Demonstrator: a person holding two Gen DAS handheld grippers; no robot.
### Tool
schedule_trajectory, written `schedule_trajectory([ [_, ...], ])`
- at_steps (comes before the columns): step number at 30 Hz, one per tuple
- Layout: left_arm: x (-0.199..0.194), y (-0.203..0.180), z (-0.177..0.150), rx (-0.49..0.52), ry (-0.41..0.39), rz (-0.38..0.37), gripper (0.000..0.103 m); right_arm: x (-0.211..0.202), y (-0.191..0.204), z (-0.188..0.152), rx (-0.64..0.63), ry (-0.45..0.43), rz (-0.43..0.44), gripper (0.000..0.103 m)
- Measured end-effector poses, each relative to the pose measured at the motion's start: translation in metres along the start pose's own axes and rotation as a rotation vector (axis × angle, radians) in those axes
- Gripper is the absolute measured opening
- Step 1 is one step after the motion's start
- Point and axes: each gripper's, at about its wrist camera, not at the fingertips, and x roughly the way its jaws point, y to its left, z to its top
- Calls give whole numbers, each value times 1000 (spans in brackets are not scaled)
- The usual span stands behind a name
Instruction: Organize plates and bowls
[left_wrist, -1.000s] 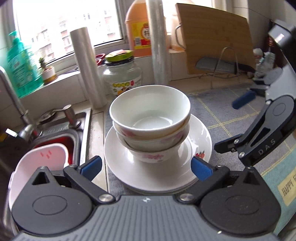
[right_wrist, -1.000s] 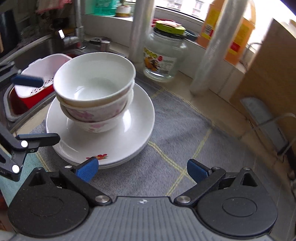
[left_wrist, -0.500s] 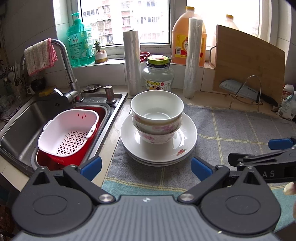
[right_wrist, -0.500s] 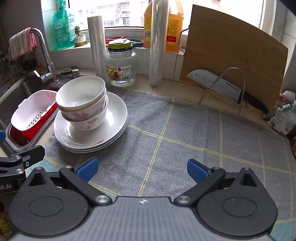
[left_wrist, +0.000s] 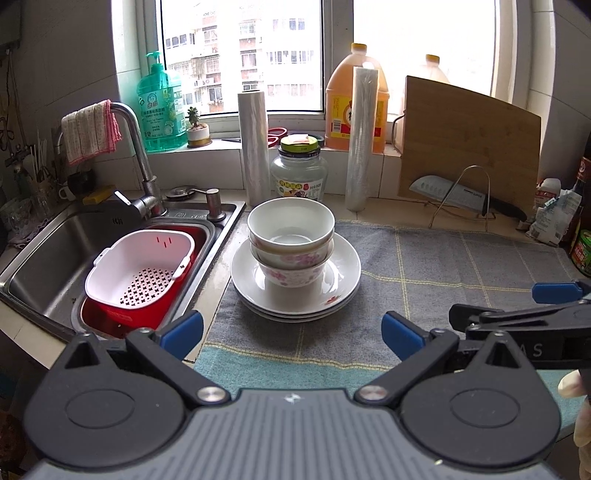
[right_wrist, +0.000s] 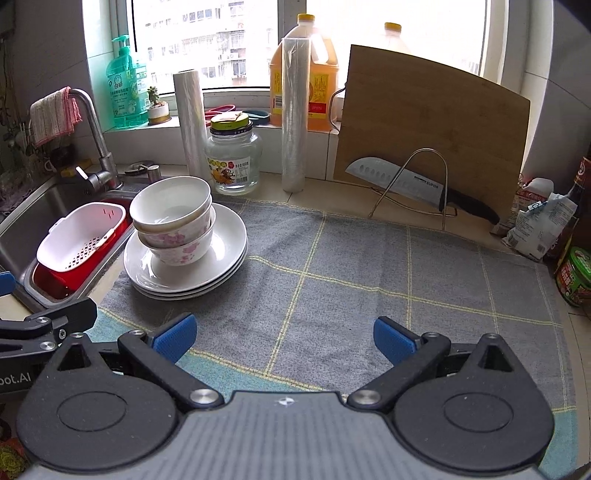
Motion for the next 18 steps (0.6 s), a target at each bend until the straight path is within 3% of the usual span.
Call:
schedule_trajectory([
  [18,-12,1,-2,-7,-20,-13,102,-16,1,-2,8,-31,-20,103],
])
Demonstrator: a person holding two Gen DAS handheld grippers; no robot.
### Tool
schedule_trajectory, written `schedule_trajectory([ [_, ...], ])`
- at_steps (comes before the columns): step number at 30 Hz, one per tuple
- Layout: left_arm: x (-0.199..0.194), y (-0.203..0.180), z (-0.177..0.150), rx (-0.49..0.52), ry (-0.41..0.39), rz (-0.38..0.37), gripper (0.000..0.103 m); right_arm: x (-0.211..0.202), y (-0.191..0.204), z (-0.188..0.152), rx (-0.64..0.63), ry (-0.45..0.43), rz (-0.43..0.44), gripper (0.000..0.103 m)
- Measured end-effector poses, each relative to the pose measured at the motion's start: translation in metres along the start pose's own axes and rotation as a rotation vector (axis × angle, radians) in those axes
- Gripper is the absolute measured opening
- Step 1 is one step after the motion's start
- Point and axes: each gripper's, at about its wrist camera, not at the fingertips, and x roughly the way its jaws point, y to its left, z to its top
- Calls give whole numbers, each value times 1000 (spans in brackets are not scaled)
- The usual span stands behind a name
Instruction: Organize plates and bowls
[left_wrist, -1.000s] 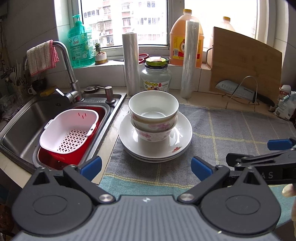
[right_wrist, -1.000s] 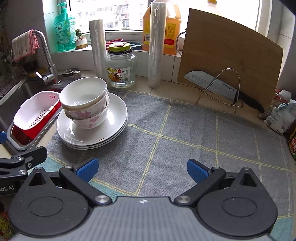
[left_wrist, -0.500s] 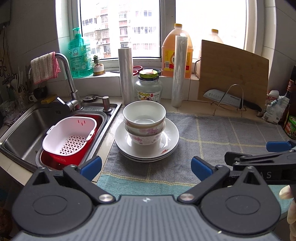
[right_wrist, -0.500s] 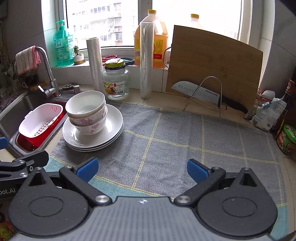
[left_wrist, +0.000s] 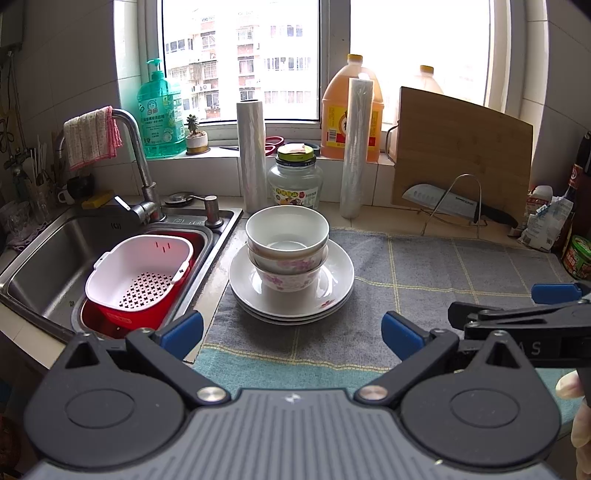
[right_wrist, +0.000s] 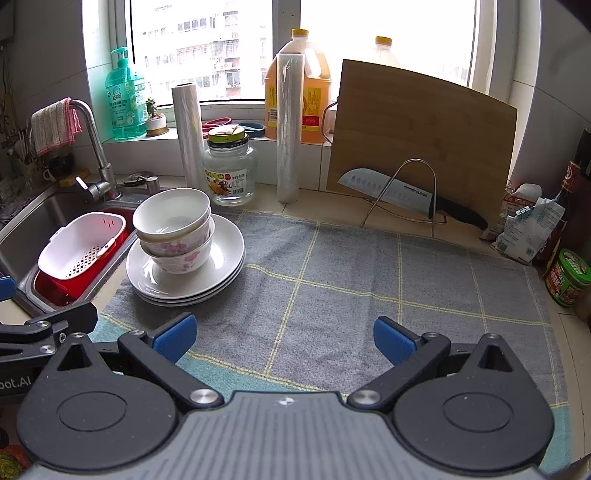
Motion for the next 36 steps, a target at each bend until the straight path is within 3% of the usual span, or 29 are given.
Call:
schedule_trajectory([
  [36,0,2,4,-1,-6,9,102,-1,0,3,-2,-2,3,103],
])
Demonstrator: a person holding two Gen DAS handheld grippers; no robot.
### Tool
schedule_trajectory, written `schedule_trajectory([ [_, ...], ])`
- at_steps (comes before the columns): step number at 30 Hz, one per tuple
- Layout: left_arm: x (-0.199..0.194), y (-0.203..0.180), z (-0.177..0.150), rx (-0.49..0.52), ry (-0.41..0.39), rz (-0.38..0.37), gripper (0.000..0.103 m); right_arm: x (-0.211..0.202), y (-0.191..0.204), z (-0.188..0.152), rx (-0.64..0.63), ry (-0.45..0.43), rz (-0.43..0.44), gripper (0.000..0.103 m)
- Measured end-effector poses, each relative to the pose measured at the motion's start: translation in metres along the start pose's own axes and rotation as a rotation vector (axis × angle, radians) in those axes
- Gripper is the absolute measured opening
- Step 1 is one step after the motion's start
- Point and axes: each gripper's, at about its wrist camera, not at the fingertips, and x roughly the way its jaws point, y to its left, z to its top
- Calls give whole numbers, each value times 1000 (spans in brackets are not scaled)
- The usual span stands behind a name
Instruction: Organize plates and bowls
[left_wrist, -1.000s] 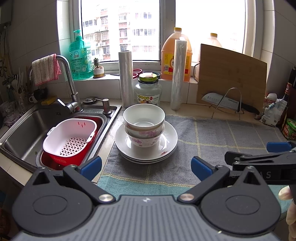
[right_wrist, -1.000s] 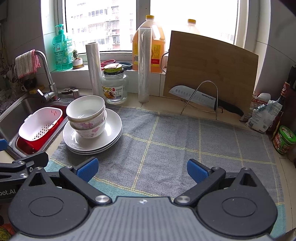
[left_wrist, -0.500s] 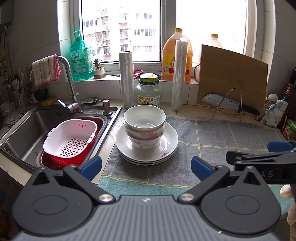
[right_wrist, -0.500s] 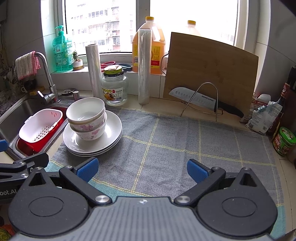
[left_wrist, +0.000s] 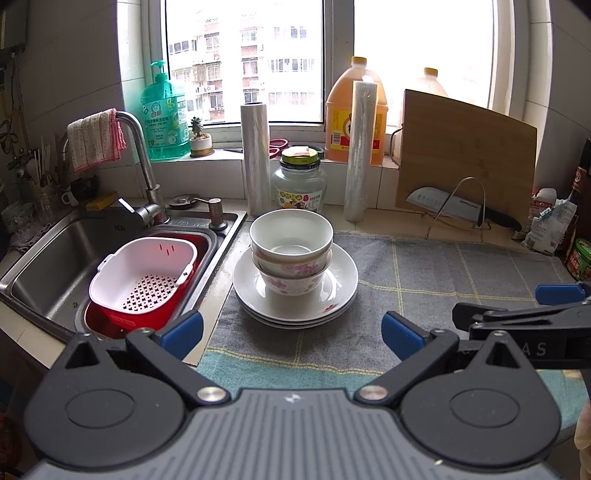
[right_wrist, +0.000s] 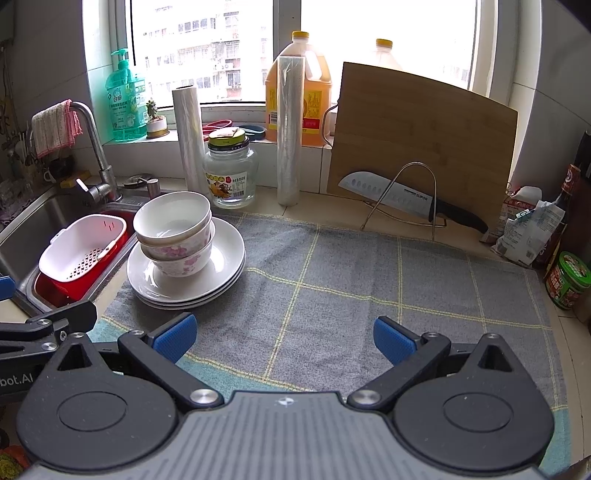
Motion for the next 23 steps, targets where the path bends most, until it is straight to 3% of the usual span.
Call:
schedule_trajectory([
  [23,2,0,3,1,0,-2,102,3,0,2,-8,4,-4,103],
])
